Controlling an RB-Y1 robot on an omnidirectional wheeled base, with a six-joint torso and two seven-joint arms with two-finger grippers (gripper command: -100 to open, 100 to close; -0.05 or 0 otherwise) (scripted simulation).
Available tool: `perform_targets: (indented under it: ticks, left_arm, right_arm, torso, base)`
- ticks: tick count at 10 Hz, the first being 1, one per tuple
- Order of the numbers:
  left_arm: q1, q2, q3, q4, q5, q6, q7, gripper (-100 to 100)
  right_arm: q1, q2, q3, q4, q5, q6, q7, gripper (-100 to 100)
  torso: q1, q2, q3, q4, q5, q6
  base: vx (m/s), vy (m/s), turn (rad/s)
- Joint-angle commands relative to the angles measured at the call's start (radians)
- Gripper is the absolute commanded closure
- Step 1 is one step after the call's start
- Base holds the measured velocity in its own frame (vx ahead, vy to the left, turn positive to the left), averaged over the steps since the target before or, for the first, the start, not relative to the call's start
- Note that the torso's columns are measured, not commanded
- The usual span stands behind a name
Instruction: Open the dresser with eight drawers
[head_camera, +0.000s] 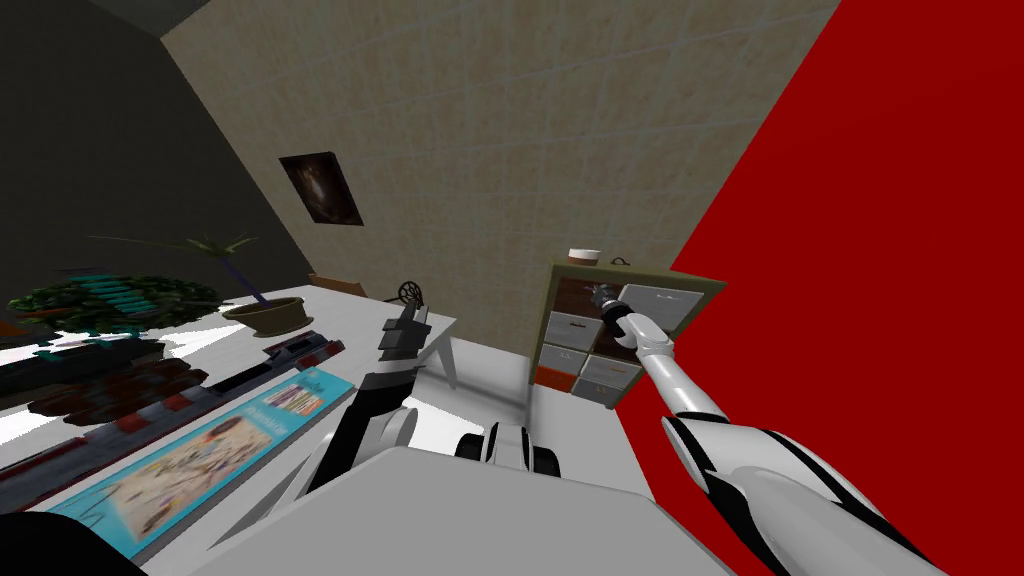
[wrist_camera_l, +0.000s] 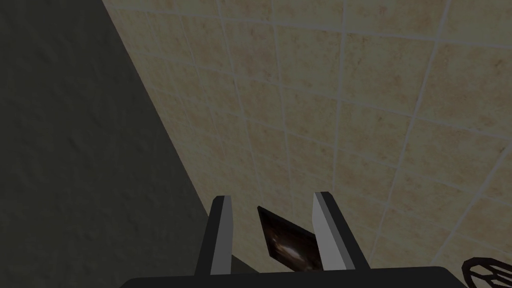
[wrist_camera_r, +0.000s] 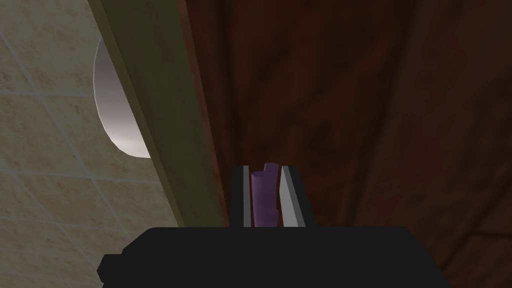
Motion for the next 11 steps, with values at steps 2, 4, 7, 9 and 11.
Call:
perform_targets:
  ticks: [2,4,7,9,11]
  left_arm:
    - [0.0,0.0,0.0,0.0,0.0,0.0,0.0,0]
    - [0.0,0.0,0.0,0.0,0.0,0.0,0.0,0]
    - [0.0,0.0,0.0,0.0,0.0,0.0,0.0,0]
    - [0.0,0.0,0.0,0.0,0.0,0.0,0.0,0]
    - [0.0,0.0,0.0,0.0,0.0,0.0,0.0,0]
  right_arm:
    - [0.022,-0.024,-0.029,0.013,-0.094,0.003,0.118,100]
    - [0.031,-0.03,-0.073,0.035,-0.146,-0.012,0.188,100]
    - [0.04,-0.037,-0.111,0.058,-0.235,-0.026,0.253,100]
    - [0.04,-0.037,-0.118,0.058,-0.283,-0.026,0.308,100]
    - [0.049,-0.043,-0.162,0.08,-0.327,-0.041,0.362,100]
  torso:
    - [0.0,-0.001,0.0,0.0,0.0,0.001]
    - [0.002,-0.002,-0.001,0.0,0.002,0.002]
    - [0.002,-0.001,-0.001,0.001,0.002,0.004]
    - [0.003,0.0,0.0,0.0,0.002,0.001]
    - [0.003,-0.002,-0.001,0.0,0.003,0.003]
  base:
    - [-0.054,0.004,0.178]
    - [-0.043,-0.003,0.121]
    - [-0.047,0.003,0.134]
    - [-0.05,0.006,0.073]
    - [-0.02,0.003,0.111]
